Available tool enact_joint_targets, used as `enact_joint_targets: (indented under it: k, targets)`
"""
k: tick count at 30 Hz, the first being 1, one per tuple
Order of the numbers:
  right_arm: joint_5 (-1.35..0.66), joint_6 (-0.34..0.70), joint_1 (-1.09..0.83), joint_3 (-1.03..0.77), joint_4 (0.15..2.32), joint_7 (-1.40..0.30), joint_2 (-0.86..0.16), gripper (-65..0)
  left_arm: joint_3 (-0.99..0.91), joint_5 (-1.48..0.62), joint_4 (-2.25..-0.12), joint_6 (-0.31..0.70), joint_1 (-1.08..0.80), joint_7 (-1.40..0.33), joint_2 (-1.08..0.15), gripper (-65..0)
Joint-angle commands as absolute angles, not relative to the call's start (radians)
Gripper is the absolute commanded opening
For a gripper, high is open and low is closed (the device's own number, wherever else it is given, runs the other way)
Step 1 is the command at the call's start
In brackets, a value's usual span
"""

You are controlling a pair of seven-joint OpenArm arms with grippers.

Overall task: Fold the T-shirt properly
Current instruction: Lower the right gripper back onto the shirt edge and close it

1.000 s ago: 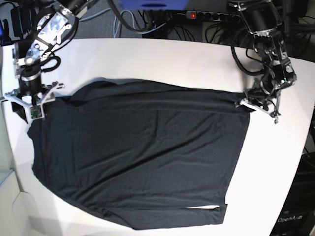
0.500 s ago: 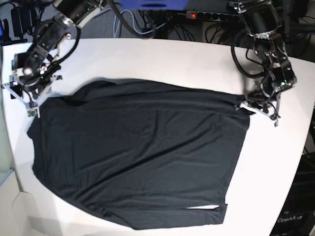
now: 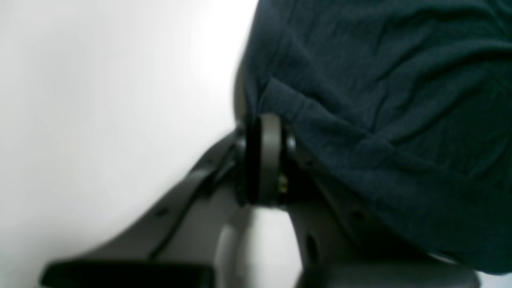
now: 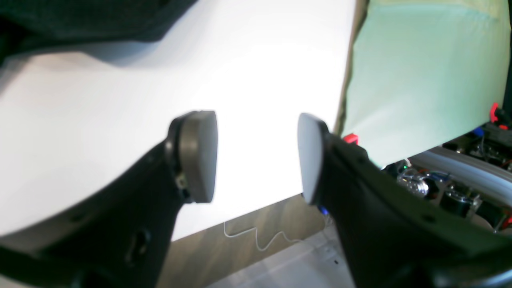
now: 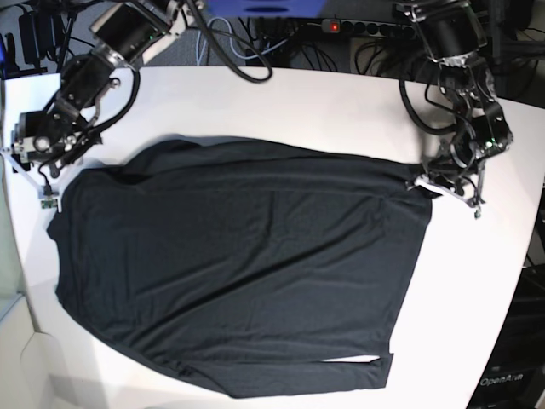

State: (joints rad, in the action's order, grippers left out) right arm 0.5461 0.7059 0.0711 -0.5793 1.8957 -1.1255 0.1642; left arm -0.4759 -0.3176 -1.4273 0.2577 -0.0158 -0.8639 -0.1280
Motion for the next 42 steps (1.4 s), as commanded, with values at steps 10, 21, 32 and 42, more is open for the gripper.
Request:
enact_joint_targets:
  k: [10, 21, 32, 42]
  targets:
    - [0.549, 0.698, 0.28, -0.65, 1.888, -1.396, 0.157, -32.6, -0.479, -0.328, -1.446, 0.26, -0.001, -0.849, -0.137, -62.2]
    - [0.549, 0.698, 0.364, -0.734, 1.655, -1.396, 0.157, -32.6, -0.478, -0.328, -1.446, 0.262, -0.001, -0.848, -0.136, -62.2]
    - [0.593, 0.698, 0.236, -0.414, 1.727, -1.36, 0.154, -33.2, -0.476, -0.328, -1.446, 0.266, 0.001, -0.842, -0.14, -62.2]
    - [0.855, 0.698, -0.133, -0.008, 1.857, -0.687, 0.081, -32.8, -0.476, -0.326, -1.446, 0.266, 0.028, -0.84, -0.142, -62.2]
